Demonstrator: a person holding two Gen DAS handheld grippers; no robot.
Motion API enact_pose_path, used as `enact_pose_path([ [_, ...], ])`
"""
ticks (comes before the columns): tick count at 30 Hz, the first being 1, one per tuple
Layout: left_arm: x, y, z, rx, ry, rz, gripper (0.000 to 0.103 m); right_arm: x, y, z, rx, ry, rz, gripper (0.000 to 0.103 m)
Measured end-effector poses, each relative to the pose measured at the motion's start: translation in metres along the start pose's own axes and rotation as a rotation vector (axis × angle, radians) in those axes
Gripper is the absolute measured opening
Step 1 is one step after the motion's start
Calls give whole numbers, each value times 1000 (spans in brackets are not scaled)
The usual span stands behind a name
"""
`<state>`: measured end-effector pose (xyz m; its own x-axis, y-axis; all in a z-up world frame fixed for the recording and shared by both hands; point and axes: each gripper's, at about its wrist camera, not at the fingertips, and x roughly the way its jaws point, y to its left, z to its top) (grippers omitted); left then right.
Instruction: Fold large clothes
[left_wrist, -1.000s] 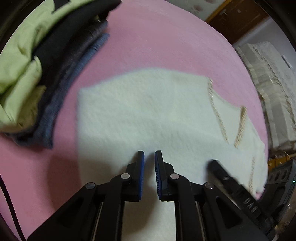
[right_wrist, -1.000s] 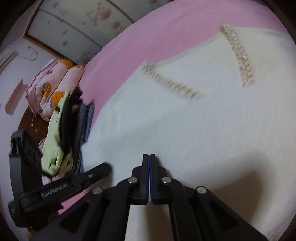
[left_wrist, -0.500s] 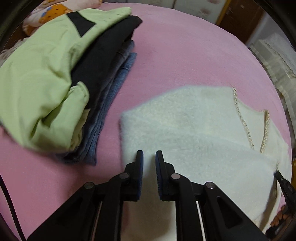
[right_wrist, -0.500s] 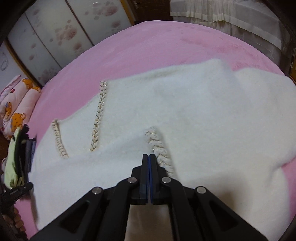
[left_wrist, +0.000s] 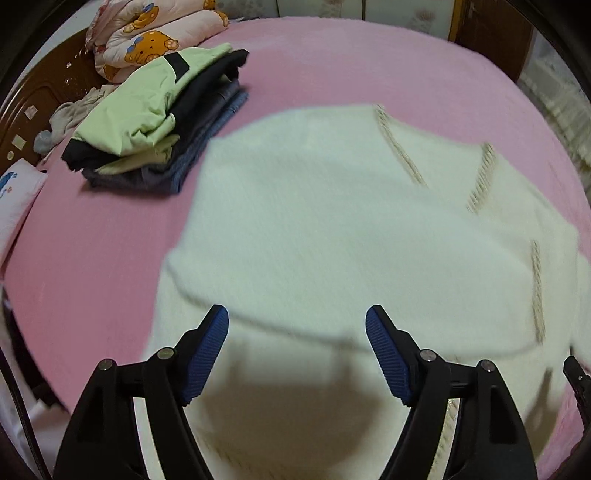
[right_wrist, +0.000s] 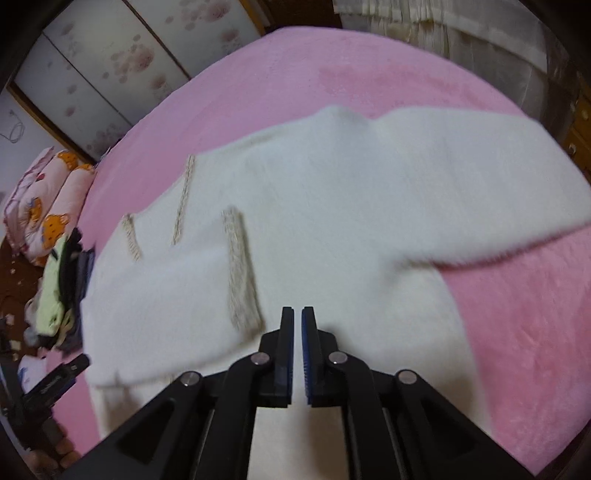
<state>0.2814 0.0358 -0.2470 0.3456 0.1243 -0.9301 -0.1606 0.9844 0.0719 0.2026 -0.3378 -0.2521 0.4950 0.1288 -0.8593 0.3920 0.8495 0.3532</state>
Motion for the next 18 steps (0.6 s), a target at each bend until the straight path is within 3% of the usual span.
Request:
enact_pose_path([
  [4,-33,-40,-30,30,24,-11,76,-23,-32,-18,8,79,66,30],
  [7,-52,-85,-45,71,56,-62,76,-40,-59,-26,-7,123,105,41],
  [10,-67,-134,-52,137,63,-106,76,-51,-93,-28,11,155,146,47],
  [14,-78,-207,-65,264,93,-174,76,-66,-147,-19,43,162,126,51],
  [18,-91,-280,-85,408,116,-223,76,-81,-223,1,193,125,117,52],
])
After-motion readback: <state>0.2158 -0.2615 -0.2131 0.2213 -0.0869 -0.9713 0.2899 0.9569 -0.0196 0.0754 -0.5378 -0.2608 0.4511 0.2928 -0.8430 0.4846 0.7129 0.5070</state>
